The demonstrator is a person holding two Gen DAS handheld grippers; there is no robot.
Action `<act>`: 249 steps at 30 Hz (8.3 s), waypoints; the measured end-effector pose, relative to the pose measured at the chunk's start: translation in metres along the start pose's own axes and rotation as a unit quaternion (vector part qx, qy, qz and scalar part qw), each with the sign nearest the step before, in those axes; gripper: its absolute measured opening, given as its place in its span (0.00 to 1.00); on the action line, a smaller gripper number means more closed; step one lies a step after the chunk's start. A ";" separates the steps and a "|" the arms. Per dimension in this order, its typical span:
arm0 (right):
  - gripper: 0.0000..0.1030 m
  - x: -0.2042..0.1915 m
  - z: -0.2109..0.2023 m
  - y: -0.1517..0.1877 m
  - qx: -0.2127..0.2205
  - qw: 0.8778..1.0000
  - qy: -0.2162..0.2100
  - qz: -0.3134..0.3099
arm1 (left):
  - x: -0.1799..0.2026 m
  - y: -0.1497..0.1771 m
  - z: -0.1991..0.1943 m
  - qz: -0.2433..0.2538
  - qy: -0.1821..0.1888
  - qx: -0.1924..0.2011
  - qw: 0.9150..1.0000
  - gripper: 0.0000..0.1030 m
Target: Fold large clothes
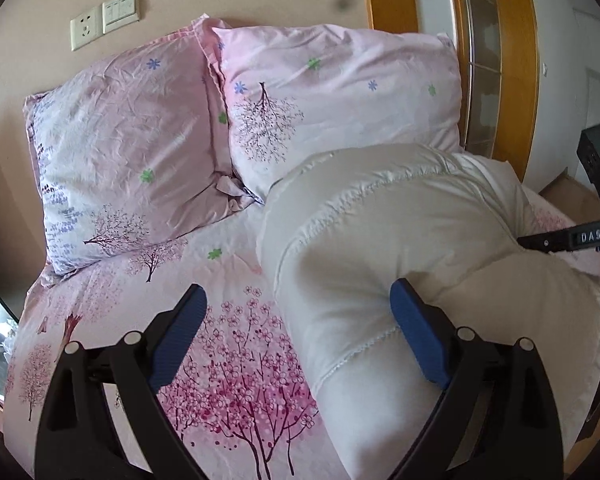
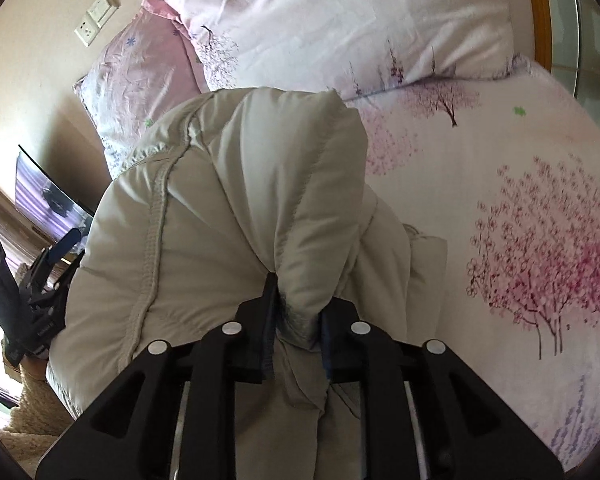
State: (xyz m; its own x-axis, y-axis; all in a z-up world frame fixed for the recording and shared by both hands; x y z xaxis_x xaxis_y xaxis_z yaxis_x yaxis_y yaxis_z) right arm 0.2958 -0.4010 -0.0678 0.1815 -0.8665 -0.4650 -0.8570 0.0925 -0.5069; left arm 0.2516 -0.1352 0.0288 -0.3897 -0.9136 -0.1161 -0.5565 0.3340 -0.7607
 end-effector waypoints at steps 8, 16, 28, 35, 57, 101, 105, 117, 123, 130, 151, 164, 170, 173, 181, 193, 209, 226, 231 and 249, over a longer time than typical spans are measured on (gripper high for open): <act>0.24 0.004 -0.006 0.010 0.021 1.000 -0.013 0.016 | 0.012 0.014 0.003 0.025 -0.023 -0.004 0.999 0.89; 0.27 -0.028 -0.075 0.025 0.141 0.988 0.047 -0.034 | 0.009 0.019 0.004 0.021 -0.021 -0.011 1.000 0.89; 0.26 -0.061 -0.034 0.070 0.086 0.991 0.042 -0.091 | 0.010 0.022 0.002 0.012 -0.022 -0.008 1.000 0.89; 0.26 -0.049 -0.012 0.081 0.081 0.994 0.014 -0.072 | 0.006 0.014 -0.011 -0.009 -0.013 0.015 1.000 0.89; 0.27 -0.045 -0.005 0.084 0.077 0.993 0.016 -0.083 | 0.059 0.041 -0.015 0.007 0.095 -0.049 0.994 0.96; 0.45 -0.058 -0.013 -0.033 0.062 0.988 0.086 -0.109 | 0.017 0.002 0.014 0.017 0.087 -0.075 0.993 0.98; 0.45 -0.027 0.017 -0.026 -0.006 0.990 0.111 -0.083 | 0.026 -0.001 0.016 0.044 0.077 -0.073 0.993 0.98; 0.46 0.008 0.041 -0.011 -0.048 0.997 0.051 -0.019 | -0.030 -0.022 0.003 -0.053 0.083 -0.031 0.995 0.96; 0.74 -0.002 0.005 -0.012 -0.017 1.000 0.006 -0.001 | -0.059 0.001 0.034 -0.154 0.181 -0.099 0.966 0.96; 0.99 0.021 -0.033 0.003 0.008 0.997 -0.032 0.068 | -0.049 0.011 0.040 -0.184 0.255 -0.120 0.942 0.96; 0.99 0.033 0.038 0.039 -0.139 0.939 -0.250 0.192 | -0.009 0.024 0.056 -0.175 0.365 -0.189 0.895 0.98; 0.99 0.018 0.048 0.036 -0.158 0.943 -0.242 0.164 | -0.013 0.030 0.065 -0.207 0.409 -0.178 0.871 0.98; 0.99 0.014 0.055 0.030 -0.170 0.944 -0.239 0.153 | -0.017 0.041 0.067 -0.234 0.424 -0.170 0.858 0.98; 0.82 0.003 0.061 0.027 -0.161 0.943 -0.261 0.130 | -0.018 0.043 0.067 -0.242 0.430 -0.157 0.856 0.98; 0.55 -0.016 0.043 0.021 -0.073 0.940 -0.321 0.093 | -0.030 0.036 0.045 -0.235 0.447 -0.112 0.856 0.70; 0.51 -0.084 0.078 -0.061 -0.087 0.953 -0.287 0.041 | -0.108 0.004 0.049 -0.262 0.392 -0.040 0.881 0.66; 0.61 -0.137 0.178 -0.108 -0.124 0.950 -0.271 0.095 | -0.215 0.024 0.103 -0.291 0.297 -0.049 0.908 0.77; 0.78 -0.137 0.058 -0.097 0.117 0.992 -0.016 -0.046 | -0.192 -0.010 0.022 -0.128 0.075 0.022 0.989 0.98; 0.56 -0.189 0.038 -0.073 0.174 0.975 0.009 -0.135 | -0.170 -0.008 0.015 -0.113 0.091 0.016 0.989 0.98; 0.24 -0.177 0.118 -0.020 0.061 0.986 0.028 -0.150 | -0.094 0.008 0.019 -0.028 0.091 0.005 0.995 0.98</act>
State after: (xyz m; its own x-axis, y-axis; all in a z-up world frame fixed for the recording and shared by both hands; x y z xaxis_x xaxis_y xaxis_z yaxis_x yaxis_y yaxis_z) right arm 0.3378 -0.1916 -0.0610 0.3876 -0.8894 -0.2422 -0.7039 -0.1160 -0.7008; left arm 0.2982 -0.0509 0.0212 -0.4864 -0.8727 0.0435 -0.5733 0.2812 -0.7696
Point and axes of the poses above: each gripper's, at about its wrist camera, not at the fingertips, and z roughly the way its jaws point, x to its right, y to its underside, the point moved 8 cm from there along z, roughly the way its jaws point, and after that the axes turned 4 degrees about -x, right-handed, at the moved point
